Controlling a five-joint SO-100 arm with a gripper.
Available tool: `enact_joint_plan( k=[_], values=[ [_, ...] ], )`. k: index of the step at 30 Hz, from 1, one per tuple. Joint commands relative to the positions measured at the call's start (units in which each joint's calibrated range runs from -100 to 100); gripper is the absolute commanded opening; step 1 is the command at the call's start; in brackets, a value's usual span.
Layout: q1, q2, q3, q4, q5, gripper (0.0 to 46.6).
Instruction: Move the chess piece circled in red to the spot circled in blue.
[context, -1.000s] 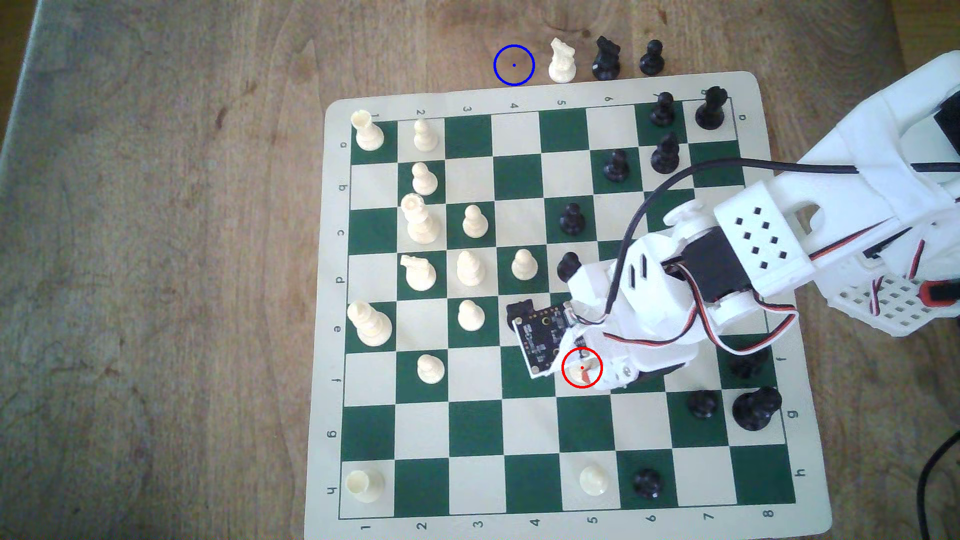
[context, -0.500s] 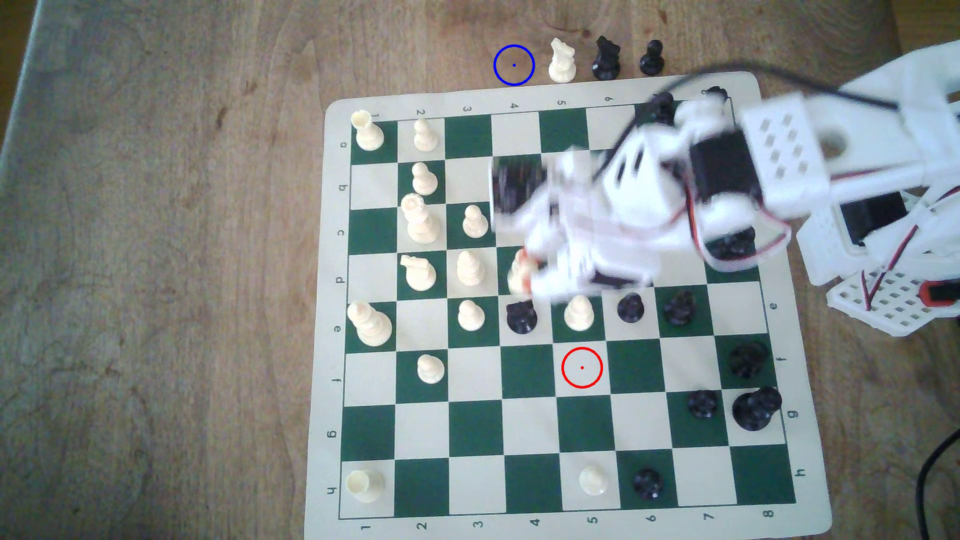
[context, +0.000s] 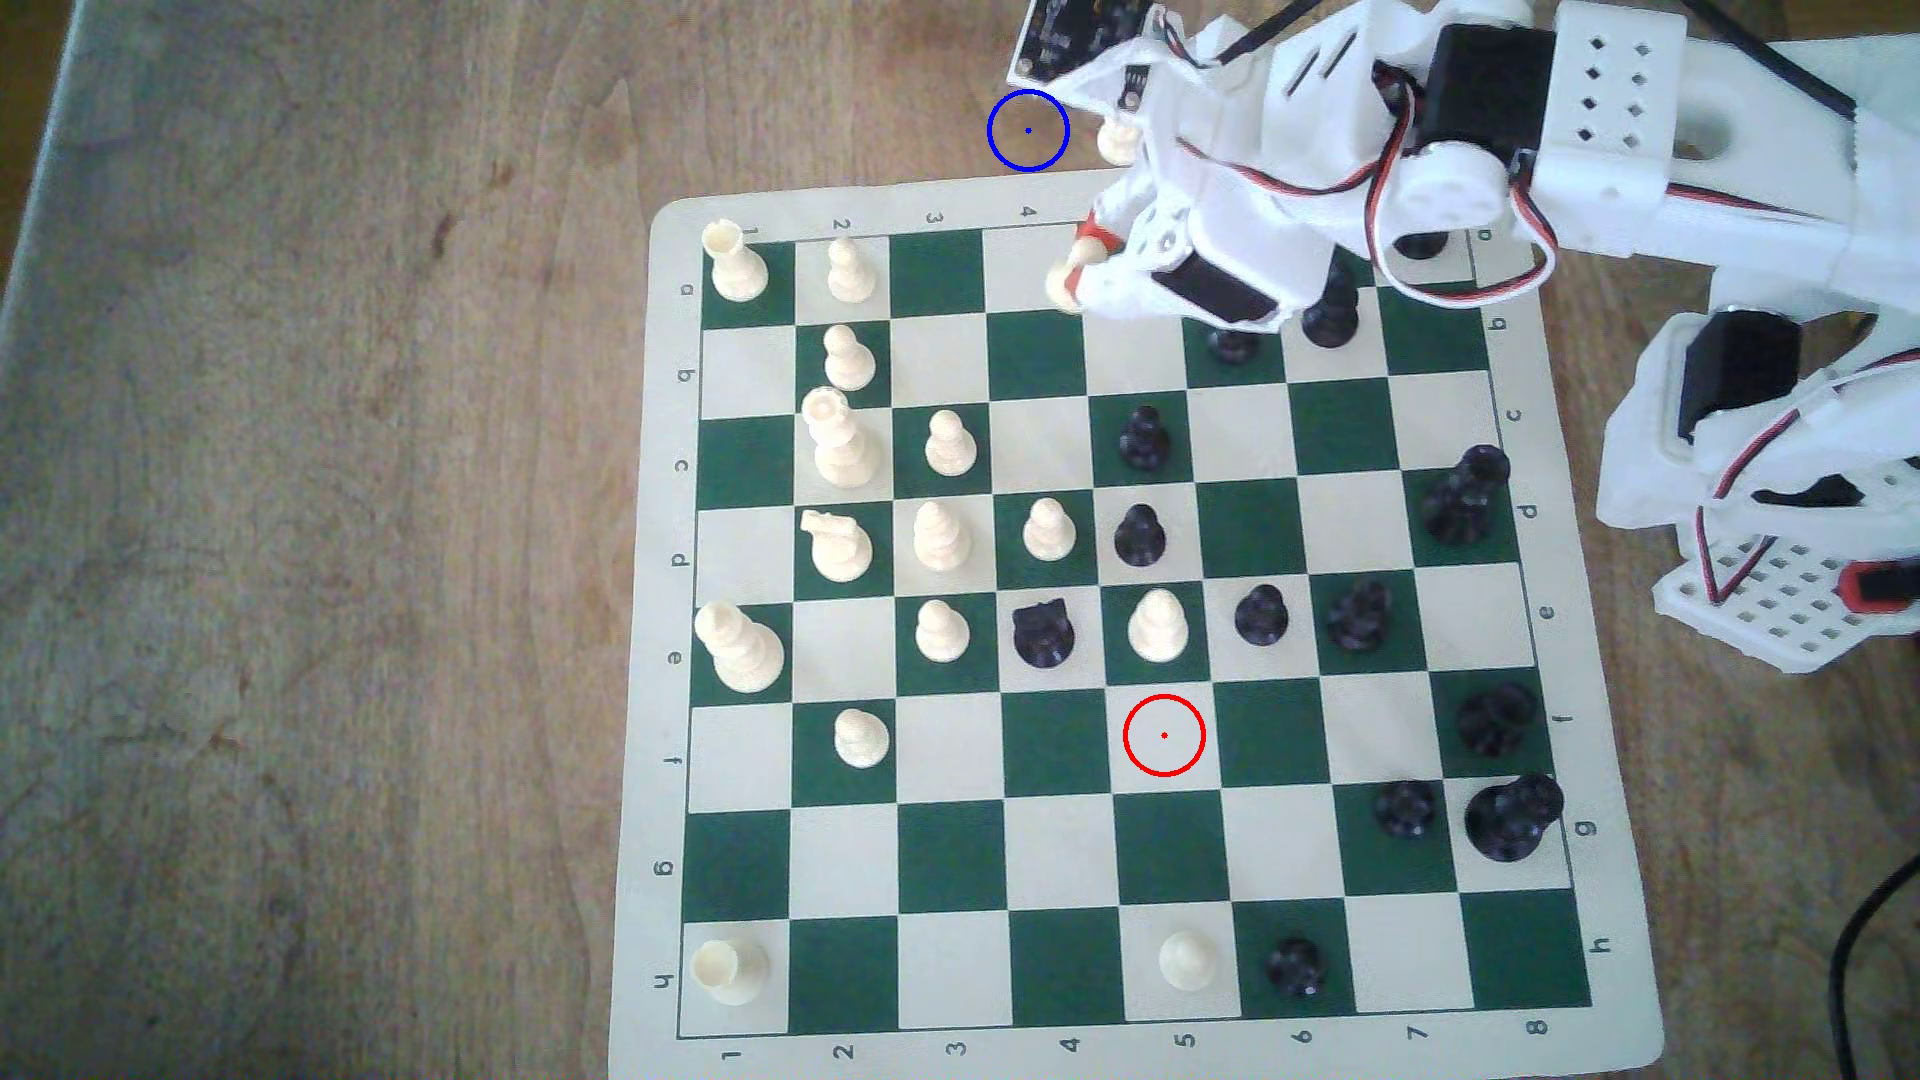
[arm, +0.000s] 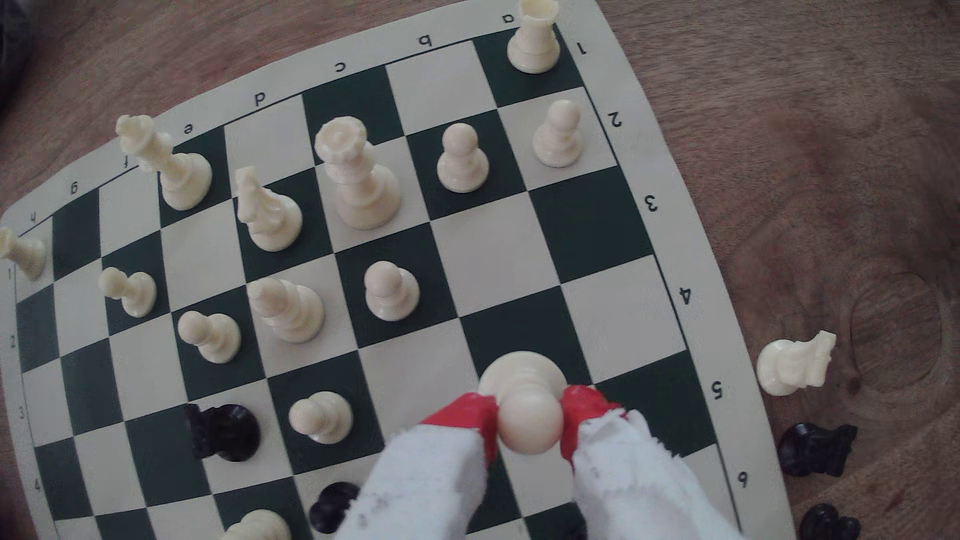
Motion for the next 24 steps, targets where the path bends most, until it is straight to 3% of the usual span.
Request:
enact_joint_plan(
  k=[1,9,24],
  values=[
    [3.9,-2.9,-1.1,-0.3,0.7,0.3],
    [9.1,5.1,-2.0,-7.2,1.3,0.3],
    [14.2,28.5,-17.1,-15.9,2.3,0.3]
  ],
)
